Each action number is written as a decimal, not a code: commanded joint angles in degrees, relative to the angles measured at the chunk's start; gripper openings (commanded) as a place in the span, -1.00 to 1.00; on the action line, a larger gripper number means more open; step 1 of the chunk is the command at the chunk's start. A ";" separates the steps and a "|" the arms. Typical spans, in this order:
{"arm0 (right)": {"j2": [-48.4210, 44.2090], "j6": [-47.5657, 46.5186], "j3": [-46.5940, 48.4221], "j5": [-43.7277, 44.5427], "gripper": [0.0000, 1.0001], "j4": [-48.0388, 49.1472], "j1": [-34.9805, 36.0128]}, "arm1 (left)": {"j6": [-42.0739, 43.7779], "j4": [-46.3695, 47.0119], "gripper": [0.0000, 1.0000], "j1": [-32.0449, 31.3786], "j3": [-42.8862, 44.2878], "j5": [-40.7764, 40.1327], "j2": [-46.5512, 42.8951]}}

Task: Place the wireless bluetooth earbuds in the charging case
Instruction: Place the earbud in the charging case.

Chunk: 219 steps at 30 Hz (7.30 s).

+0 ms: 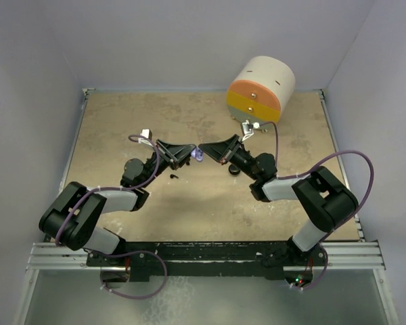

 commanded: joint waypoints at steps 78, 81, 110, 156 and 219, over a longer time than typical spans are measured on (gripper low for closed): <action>-0.89 1.39 -2.30 2.11 -0.97 2.44 -0.46 | -0.87 3.70 -1.00 -0.88 2.21 -1.68 -2.63; -1.54 0.95 -2.39 2.46 -0.89 1.75 -0.48 | -0.93 3.70 -1.00 -0.88 2.18 -1.72 -2.61; -10.91 -3.03 -4.79 7.17 -0.05 -7.87 -0.91 | -0.17 0.65 -1.00 -0.88 4.11 -2.25 -2.95; -16.13 -42.58 26.33 35.57 0.57 -89.06 8.49 | 2.49 -7.00 -1.00 -0.88 6.96 -5.69 1.18; -9.12 -44.53 30.70 35.68 0.58 -87.16 7.09 | 0.99 -9.99 -1.00 2.31 4.27 -5.25 -8.50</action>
